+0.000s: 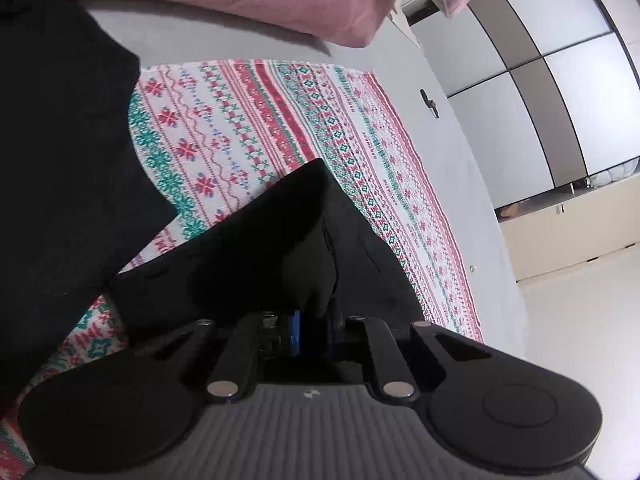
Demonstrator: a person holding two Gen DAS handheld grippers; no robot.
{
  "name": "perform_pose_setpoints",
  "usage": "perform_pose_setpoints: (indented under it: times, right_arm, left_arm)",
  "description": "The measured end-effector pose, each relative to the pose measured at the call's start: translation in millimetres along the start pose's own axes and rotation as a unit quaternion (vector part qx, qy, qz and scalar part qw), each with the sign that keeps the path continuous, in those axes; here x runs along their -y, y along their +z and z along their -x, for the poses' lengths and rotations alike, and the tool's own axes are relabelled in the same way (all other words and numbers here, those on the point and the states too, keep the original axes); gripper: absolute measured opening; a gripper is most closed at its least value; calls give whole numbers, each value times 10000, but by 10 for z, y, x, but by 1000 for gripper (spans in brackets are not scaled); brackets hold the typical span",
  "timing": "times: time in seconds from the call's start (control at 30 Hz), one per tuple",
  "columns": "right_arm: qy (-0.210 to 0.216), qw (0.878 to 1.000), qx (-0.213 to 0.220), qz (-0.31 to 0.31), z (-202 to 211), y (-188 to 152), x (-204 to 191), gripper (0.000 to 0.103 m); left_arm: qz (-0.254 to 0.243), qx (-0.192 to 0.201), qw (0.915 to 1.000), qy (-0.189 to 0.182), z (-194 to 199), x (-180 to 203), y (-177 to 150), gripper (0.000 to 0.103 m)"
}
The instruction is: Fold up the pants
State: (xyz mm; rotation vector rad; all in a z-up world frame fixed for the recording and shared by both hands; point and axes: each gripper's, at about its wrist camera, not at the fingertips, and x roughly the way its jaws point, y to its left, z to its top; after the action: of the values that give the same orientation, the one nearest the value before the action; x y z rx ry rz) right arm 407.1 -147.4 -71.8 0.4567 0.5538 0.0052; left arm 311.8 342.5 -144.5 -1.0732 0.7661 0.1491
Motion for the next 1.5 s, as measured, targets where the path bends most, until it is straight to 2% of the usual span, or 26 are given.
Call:
perform_pose_setpoints:
  times: [0.07,0.13,0.2,0.27,0.3,0.43,0.6,0.7,0.8,0.83,0.9,0.93,1.07,1.13,1.2,1.3,1.4,1.5]
  right_arm:
    - [-686,9891,284,-1274,74,292,883,76]
    - [-1166,9684,644,-2107,250,470,1608,76]
    - [-1442,9533,903,-2497,435,616,2105,74]
    - [-1470,9508,1081,-2504,549,771,2390,69]
    - [-1454,9518,1096,-2468,532,855,2429,67]
    - [-1250,9558,852,-2523,322,1115,2612,48]
    - [-1275,9529,959,-2581,-13,1351,2686,47]
    - [-1576,9461,710,-2738,-244,1446,2792,47]
    - [-1705,9423,837,-2759,-383,1469,2887,46]
    - [-1733,9400,912,-2792,-409,1487,2921,43]
    - [-1791,9369,948,-2849,-461,1527,2984,24]
    - [-1801,9368,867,-2871,-494,1545,3013,8]
    - [-1792,9425,719,-2727,-489,1608,3012,4]
    - [-1669,9468,863,-2612,-324,1690,2952,4]
    - [-1360,9530,1120,-2465,-3,1773,2841,3]
    - [-790,9618,1537,-2122,718,1796,2616,3]
    - [-568,9690,1639,-1757,1548,1553,2510,3]
    - [-725,9721,1414,-1727,2239,1065,2633,3]
  left_arm:
    - [-49,6,10000,-20,9,10,10,43]
    - [-149,19,9999,12,15,32,-1,43]
    - [-256,27,9996,111,11,45,-28,43]
    - [-266,26,9994,218,-34,45,-31,43]
    - [-258,41,9994,246,-42,44,-37,43]
    - [-296,148,9985,434,-105,77,-42,43]
    - [-385,276,9964,706,-194,125,-30,43]
    - [-376,357,9952,835,-253,152,9,43]
    - [-377,472,9941,901,-289,200,61,43]
    - [-410,503,9935,932,-308,225,74,42]
    - [-457,570,9925,976,-347,266,88,42]
    - [-496,599,9921,988,-369,278,94,42]
    - [-412,561,9931,944,-393,253,118,42]
    - [-386,589,9940,840,-354,264,139,42]
    - [-312,629,9949,726,-294,256,163,42]
    - [-108,642,9960,618,-184,195,207,42]
    - [-10,578,9966,592,-61,123,208,42]
    - [-137,530,9964,645,45,74,185,42]
